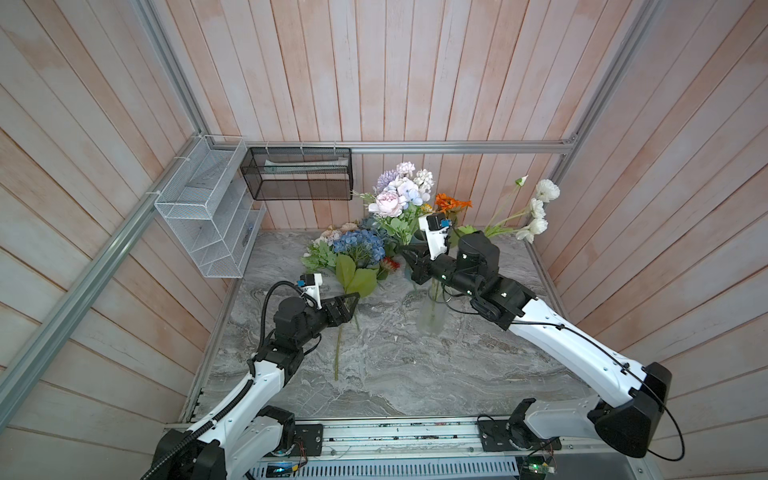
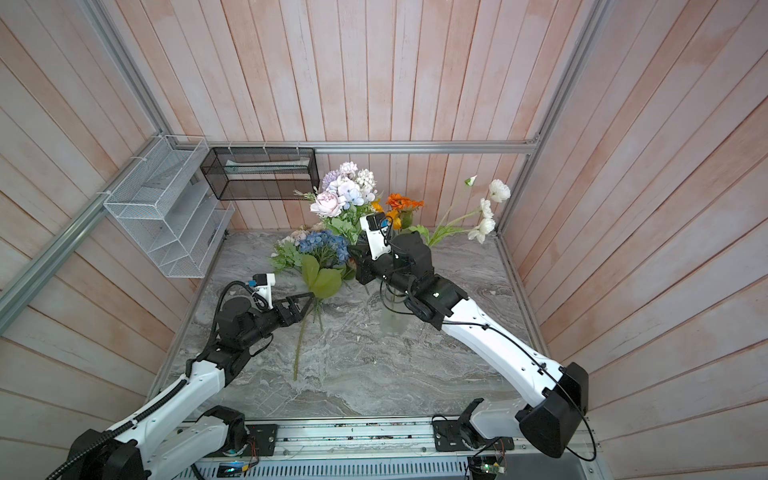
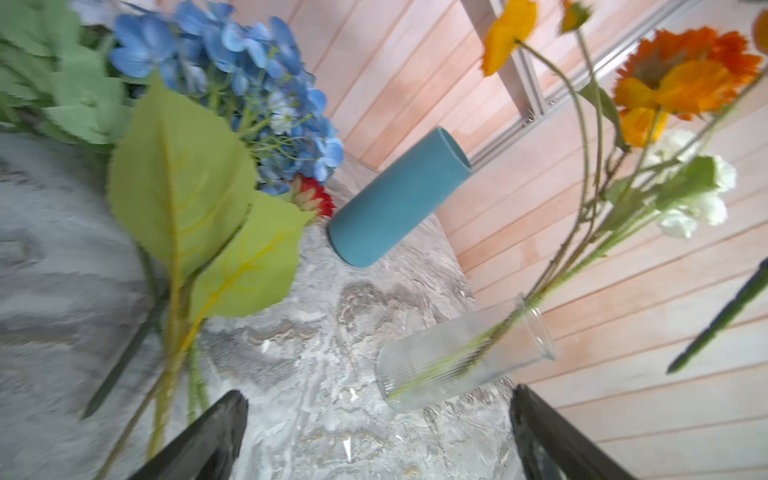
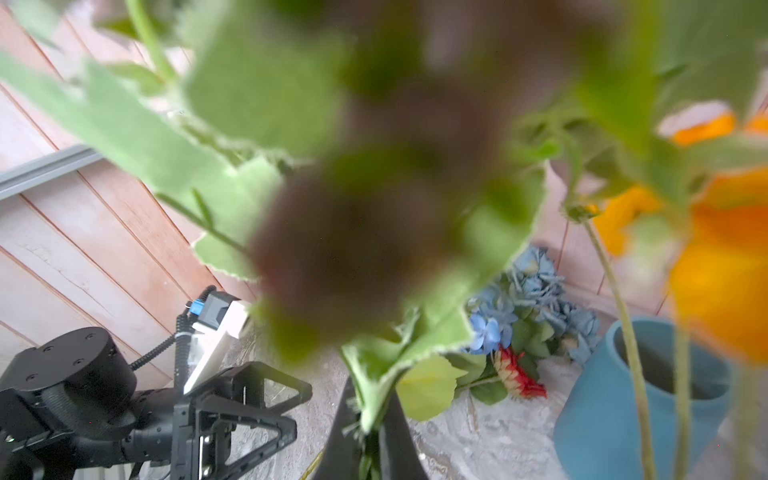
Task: Arrange the flowers into the vase
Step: 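Carry the bunch over the clear vase while the left gripper moves toward the vase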
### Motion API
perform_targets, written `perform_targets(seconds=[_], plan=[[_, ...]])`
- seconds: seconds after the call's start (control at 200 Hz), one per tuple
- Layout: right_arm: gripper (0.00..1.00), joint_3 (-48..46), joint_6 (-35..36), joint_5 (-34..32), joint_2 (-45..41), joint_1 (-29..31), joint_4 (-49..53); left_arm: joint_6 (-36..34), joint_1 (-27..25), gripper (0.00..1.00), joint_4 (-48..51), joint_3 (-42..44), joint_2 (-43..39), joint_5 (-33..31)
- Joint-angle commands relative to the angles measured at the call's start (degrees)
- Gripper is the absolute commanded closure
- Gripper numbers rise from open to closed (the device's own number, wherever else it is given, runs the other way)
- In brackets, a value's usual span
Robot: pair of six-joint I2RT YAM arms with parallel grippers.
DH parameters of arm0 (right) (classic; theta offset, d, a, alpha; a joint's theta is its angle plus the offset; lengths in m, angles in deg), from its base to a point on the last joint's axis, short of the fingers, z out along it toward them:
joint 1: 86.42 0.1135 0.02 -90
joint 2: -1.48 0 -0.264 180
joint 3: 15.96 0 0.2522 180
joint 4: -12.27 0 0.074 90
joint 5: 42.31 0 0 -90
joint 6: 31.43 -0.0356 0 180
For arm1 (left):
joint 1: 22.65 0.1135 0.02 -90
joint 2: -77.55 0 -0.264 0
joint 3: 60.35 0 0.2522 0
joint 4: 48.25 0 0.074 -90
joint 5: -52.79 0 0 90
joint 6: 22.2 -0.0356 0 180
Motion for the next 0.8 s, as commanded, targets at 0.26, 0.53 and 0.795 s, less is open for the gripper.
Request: perform_targets(seconds=[0.26, 0.53, 0.795], plan=[[1.0, -14.3, 5.08, 1.24, -15.18, -7.49, -15.47, -5.1, -13.68, 0.0, -9.09, -7.49, 9.1, -0.97], [1.0, -31.61, 6.03, -0.55, -21.85, -10.08, -34.26, -5.22, -18.07, 0.0, -12.4, -10.92, 16.26, 0.47], [1.0, -41.02, 3.98, 0.93, -20.21, -12.1, -52.71, -4.4, -19.88, 0.0, -13.0, -11.42, 18.91, 0.74]])
